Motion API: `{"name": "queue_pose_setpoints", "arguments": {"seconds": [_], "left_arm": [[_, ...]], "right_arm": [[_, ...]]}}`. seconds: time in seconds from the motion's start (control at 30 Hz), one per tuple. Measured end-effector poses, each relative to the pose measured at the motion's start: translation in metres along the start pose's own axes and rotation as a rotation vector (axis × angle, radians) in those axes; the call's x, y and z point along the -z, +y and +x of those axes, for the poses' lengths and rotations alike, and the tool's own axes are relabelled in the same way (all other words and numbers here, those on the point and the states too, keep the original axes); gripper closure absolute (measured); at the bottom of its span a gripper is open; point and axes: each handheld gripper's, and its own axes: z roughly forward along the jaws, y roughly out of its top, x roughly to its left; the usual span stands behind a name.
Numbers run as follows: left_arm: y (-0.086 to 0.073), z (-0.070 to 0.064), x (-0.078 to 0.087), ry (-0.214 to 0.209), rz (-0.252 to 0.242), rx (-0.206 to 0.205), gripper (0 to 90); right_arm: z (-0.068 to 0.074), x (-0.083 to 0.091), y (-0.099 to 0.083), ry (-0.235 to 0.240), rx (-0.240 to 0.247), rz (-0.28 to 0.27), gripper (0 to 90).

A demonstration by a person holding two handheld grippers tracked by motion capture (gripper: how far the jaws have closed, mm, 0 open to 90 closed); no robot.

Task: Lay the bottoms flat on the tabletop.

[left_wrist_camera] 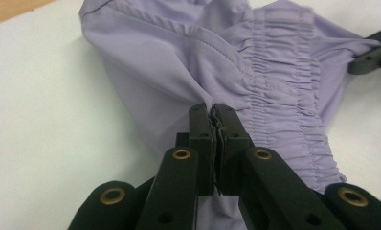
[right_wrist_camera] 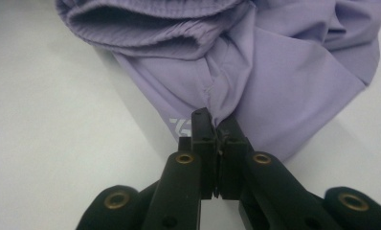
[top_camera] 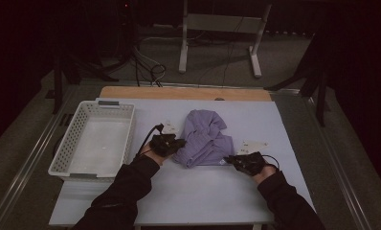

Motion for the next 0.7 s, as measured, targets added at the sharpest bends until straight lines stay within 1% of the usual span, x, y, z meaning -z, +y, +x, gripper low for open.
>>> {"name": "queue_pose_setpoints", "arguments": {"seconds": [0.07, 0.1, 0.2, 0.23, 0.3, 0.33, 0.37, 0.4, 0.43, 0.47, 0.5, 0.53, 0.57, 0.6, 0.63, 0.67, 0.7], "left_arm": [[-0.002, -0.006, 0.007, 0.008, -0.007, -0.015, 87.7], [-0.003, -0.008, 0.011, 0.014, -0.009, -0.022, 87.7], [-0.009, -0.013, 0.019, 0.008, -0.01, -0.02, 87.7], [-0.011, -0.015, 0.022, 0.005, -0.008, -0.021, 87.7], [-0.018, -0.019, 0.026, -0.012, -0.006, -0.023, 87.7], [-0.021, -0.022, 0.027, -0.017, -0.005, -0.026, 87.7], [-0.024, -0.024, 0.029, -0.021, 0.001, -0.033, 87.7], [-0.027, -0.027, 0.03, -0.026, 0.004, -0.035, 87.7], [-0.03, -0.03, 0.031, -0.036, 0.005, -0.034, 87.7], [-0.032, -0.033, 0.032, -0.045, 0.007, -0.039, 87.7], [-0.035, -0.036, 0.034, -0.053, 0.009, -0.044, 87.7], [-0.037, -0.04, 0.036, -0.06, 0.007, -0.043, 87.6], [-0.039, -0.044, 0.038, -0.07, 0.004, -0.043, 87.7], [-0.042, -0.048, 0.04, -0.092, 0.001, -0.03, 87.7], [-0.044, -0.053, 0.041, -0.115, 0.004, -0.025, 87.7], [-0.046, -0.059, 0.042, -0.121, 0.013, -0.045, 87.7], [-0.049, -0.065, 0.044, -0.128, 0.015, -0.054, 87.7]], "right_arm": [[0.0, 0.006, -0.005, 0.002, -0.006, 0.006, 88.5], [0.0, 0.009, -0.008, -0.004, -0.006, 0.007, 88.5], [-0.001, 0.018, -0.017, -0.013, -0.02, 0.004, 88.5], [-0.002, 0.022, -0.02, -0.016, -0.02, 0.014, 88.5], [-0.003, 0.029, -0.025, -0.023, -0.027, 0.012, 88.5], [-0.004, 0.032, -0.028, -0.02, -0.032, 0.011, 88.5], [-0.004, 0.035, -0.03, -0.027, -0.035, 0.012, 88.5], [-0.005, 0.038, -0.032, -0.02, -0.049, 0.009, 88.5], [-0.005, 0.04, -0.034, -0.021, -0.043, 0.009, 88.5], [-0.005, 0.042, -0.036, -0.018, -0.052, 0.012, 88.5], [-0.004, 0.044, -0.038, -0.026, -0.049, 0.009, 88.5], [-0.004, 0.046, -0.039, -0.016, -0.059, 0.009, 88.5], [-0.003, 0.048, -0.04, -0.02, -0.05, 0.012, 88.6], [-0.003, 0.049, -0.041, -0.03, -0.05, 0.011, 88.5], [-0.004, 0.051, -0.043, -0.023, -0.061, 0.014, 88.5], [-0.004, 0.052, -0.044, -0.028, -0.066, 0.016, 88.5], [-0.005, 0.052, -0.046, -0.034, -0.069, 0.018, 88.5]]}}
